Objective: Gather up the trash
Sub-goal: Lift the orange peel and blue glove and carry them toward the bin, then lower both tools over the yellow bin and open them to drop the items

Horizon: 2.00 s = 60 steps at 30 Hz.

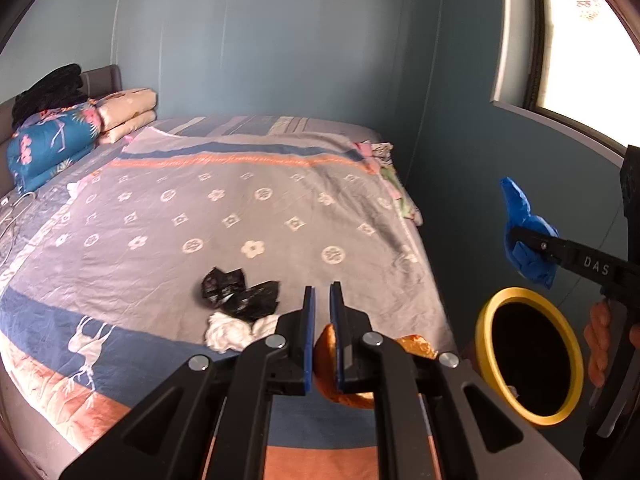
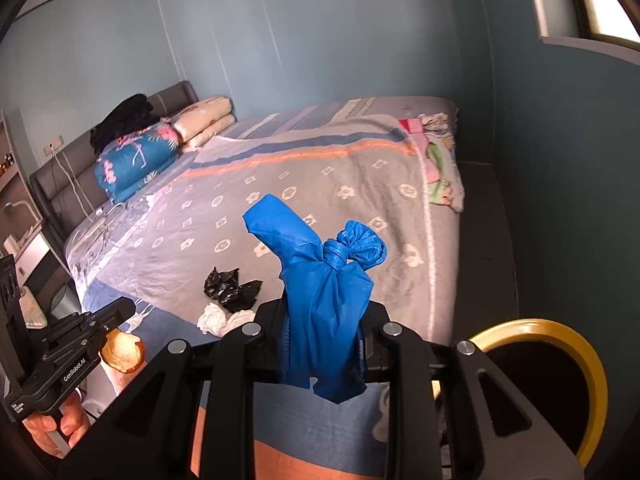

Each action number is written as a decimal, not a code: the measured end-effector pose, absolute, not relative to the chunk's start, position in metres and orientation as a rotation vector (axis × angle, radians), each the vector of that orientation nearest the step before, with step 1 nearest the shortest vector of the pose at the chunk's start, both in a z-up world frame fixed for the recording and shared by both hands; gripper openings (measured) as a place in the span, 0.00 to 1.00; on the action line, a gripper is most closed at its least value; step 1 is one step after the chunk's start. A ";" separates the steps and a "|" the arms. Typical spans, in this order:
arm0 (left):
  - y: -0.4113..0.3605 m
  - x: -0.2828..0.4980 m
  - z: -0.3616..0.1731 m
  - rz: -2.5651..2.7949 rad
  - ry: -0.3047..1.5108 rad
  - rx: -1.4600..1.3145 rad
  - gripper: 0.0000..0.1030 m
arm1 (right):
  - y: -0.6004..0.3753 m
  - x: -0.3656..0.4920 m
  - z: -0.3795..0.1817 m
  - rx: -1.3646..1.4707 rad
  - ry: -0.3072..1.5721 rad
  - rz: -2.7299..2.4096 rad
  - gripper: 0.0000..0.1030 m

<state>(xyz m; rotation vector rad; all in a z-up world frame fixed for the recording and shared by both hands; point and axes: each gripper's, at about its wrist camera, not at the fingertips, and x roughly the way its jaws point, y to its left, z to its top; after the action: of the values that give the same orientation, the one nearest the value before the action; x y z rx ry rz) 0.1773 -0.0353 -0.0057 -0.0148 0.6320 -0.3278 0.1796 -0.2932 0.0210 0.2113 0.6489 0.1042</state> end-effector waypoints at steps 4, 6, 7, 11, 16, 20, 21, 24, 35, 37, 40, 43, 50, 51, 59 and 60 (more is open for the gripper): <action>-0.058 0.173 0.000 -0.367 0.626 -0.004 0.07 | -0.319 0.163 0.025 0.228 0.633 0.070 0.22; -0.071 0.171 0.002 -0.388 0.627 0.001 0.07 | -0.326 0.157 0.026 0.236 0.626 0.058 0.22; -0.078 0.171 0.003 -0.399 0.627 0.003 0.07 | -0.333 0.153 0.027 0.241 0.620 0.046 0.22; -0.109 0.165 0.009 -0.452 0.623 0.016 0.07 | -0.358 0.138 0.029 0.266 0.604 0.007 0.23; -0.144 0.158 0.012 -0.514 0.624 0.037 0.07 | -0.388 0.123 0.025 0.298 0.594 -0.031 0.23; -0.169 0.155 0.007 -0.552 0.639 0.057 0.07 | -0.407 0.117 0.020 0.324 0.590 -0.051 0.23; -0.173 0.155 0.006 -0.561 0.644 0.058 0.07 | -0.413 0.114 0.017 0.333 0.592 -0.056 0.23; -0.189 0.155 0.002 -0.586 0.662 0.067 0.07 | -0.426 0.110 0.010 0.352 0.597 -0.065 0.23; -0.244 0.148 -0.025 -0.658 0.719 0.136 0.07 | -0.462 0.098 -0.014 0.412 0.621 -0.113 0.23; -0.253 0.145 -0.029 -0.669 0.721 0.158 0.07 | -0.468 0.096 -0.020 0.427 0.628 -0.119 0.23; -0.263 0.143 -0.034 -0.687 0.726 0.176 0.07 | -0.473 0.095 -0.027 0.438 0.633 -0.124 0.23; -0.272 0.143 -0.040 -0.705 0.745 0.175 0.07 | -0.481 0.093 -0.033 0.448 0.636 -0.128 0.24; -0.282 0.139 -0.051 -0.750 0.761 0.175 0.15 | -0.488 0.094 -0.038 0.467 0.635 -0.137 0.30; -0.283 0.139 -0.051 -0.757 0.766 0.175 0.18 | -0.490 0.094 -0.039 0.477 0.637 -0.132 0.31; -0.272 0.143 -0.052 -0.742 0.780 0.128 0.51 | -0.500 0.089 -0.038 0.523 0.607 -0.175 0.47; -0.270 0.144 -0.052 -0.736 0.781 0.123 0.54 | -0.501 0.087 -0.037 0.530 0.598 -0.182 0.49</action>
<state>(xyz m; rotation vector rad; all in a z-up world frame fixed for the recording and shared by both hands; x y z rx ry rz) 0.1439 -0.2701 -0.0515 0.1233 0.7812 -0.7359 0.0871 -0.5013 -0.0370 0.5301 0.5983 -0.1820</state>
